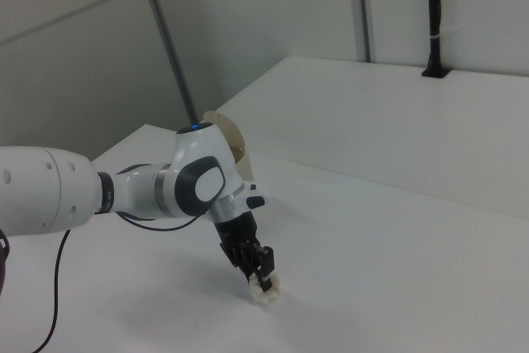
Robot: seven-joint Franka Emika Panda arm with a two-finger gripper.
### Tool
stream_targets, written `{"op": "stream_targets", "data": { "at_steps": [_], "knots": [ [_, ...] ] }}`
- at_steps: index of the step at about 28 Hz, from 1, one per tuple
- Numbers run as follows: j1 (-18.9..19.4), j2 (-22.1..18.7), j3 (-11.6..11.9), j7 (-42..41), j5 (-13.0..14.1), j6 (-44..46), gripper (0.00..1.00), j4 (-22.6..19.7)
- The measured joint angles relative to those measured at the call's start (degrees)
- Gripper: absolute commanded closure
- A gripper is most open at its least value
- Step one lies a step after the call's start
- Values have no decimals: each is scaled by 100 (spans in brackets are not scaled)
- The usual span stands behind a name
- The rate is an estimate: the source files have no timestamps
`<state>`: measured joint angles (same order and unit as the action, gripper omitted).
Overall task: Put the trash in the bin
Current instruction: 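Close the gripper on the paper ball and lift it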
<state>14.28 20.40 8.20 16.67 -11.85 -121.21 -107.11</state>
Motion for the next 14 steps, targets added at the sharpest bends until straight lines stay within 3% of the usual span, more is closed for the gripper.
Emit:
{"op": "stream_targets", "data": {
  "at_steps": [8,14],
  "knots": [
    [-12,-107,54,95,33,-2,100,125],
    [-113,-394,87,149,353,229,99,611]
  ]
}}
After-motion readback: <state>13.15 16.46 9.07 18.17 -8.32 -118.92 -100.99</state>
